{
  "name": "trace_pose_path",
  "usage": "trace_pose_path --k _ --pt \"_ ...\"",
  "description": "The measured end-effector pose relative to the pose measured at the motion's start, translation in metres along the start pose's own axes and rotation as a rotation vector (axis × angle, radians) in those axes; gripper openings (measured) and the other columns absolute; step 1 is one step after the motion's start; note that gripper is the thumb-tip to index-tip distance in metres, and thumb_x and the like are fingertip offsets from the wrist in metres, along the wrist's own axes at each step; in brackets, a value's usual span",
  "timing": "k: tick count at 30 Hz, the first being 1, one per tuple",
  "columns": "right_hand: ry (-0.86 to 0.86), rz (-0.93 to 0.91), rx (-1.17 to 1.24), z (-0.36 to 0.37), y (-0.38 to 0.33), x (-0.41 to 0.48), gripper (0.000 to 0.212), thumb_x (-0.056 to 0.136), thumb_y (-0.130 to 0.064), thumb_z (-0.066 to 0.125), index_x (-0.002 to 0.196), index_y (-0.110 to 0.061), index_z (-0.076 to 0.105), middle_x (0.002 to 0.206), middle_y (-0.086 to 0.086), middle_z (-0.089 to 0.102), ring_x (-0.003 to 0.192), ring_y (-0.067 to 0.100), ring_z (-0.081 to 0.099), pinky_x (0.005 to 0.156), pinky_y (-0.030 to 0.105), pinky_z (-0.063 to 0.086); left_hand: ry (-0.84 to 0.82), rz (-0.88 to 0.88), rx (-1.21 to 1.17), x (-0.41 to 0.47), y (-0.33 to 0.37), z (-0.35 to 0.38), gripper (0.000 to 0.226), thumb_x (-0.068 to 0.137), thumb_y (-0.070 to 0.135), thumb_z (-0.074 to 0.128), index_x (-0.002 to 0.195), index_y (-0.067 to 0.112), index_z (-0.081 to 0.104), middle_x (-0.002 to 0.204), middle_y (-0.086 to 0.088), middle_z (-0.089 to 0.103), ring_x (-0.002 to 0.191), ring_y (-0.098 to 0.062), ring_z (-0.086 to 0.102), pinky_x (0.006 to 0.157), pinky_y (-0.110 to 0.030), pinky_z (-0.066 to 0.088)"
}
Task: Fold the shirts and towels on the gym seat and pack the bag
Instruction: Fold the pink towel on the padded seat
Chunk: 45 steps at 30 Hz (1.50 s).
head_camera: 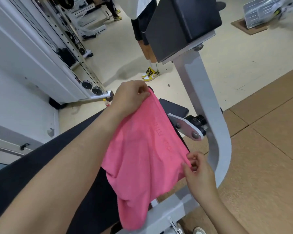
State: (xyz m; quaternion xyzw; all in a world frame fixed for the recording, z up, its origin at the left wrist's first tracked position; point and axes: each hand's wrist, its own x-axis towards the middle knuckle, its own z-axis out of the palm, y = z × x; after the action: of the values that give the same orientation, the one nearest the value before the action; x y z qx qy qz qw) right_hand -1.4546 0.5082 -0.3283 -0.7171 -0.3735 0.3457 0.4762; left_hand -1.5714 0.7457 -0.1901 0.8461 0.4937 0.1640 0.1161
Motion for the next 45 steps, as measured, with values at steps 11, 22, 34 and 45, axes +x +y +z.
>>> trace_pose_path --k 11,22,34,45 --pt "0.127 -0.011 -0.094 0.006 0.022 0.001 0.013 0.086 -0.016 0.071 0.097 -0.011 0.071 0.101 -0.007 0.051 0.087 0.003 0.054 0.071 0.002 0.04 0.027 -0.041 0.015 0.02 -0.013 0.019 0.006 0.083 0.029 0.066 0.086 0.027 0.07 0.072 0.014 0.059 0.081 -0.014 0.06 0.072 -0.028 0.046" --pt "0.158 -0.078 -0.106 0.005 0.022 0.01 0.011 0.077 -0.012 0.08 0.085 -0.011 0.073 0.095 -0.005 0.058 0.083 0.006 0.055 0.073 0.007 0.044 0.062 0.064 0.068 0.02 -0.013 0.023 0.013 0.087 0.025 0.067 0.097 0.019 0.071 0.097 0.004 0.056 0.086 -0.011 0.051 0.075 -0.025 0.035" --pt "0.024 -0.194 -0.011 -0.032 -0.001 0.009 0.008 0.073 -0.021 0.081 0.076 -0.018 0.074 0.075 -0.008 0.064 0.076 0.006 0.058 0.063 0.006 0.04 0.196 0.248 0.074 -0.029 -0.005 -0.021 0.014 0.091 0.014 0.059 0.103 0.019 0.064 0.09 0.004 0.068 0.082 -0.016 0.061 0.076 -0.033 0.048" --pt "-0.165 -0.6 -0.019 -0.082 -0.13 0.004 0.026 0.072 -0.051 0.074 0.065 -0.028 0.064 0.075 -0.007 0.062 0.065 0.013 0.053 0.058 0.02 0.042 0.596 -0.217 -0.321 -0.214 -0.017 -0.138 0.037 0.088 0.005 0.066 0.082 0.041 0.063 0.079 0.026 0.066 0.079 0.004 0.061 0.078 -0.011 0.047"
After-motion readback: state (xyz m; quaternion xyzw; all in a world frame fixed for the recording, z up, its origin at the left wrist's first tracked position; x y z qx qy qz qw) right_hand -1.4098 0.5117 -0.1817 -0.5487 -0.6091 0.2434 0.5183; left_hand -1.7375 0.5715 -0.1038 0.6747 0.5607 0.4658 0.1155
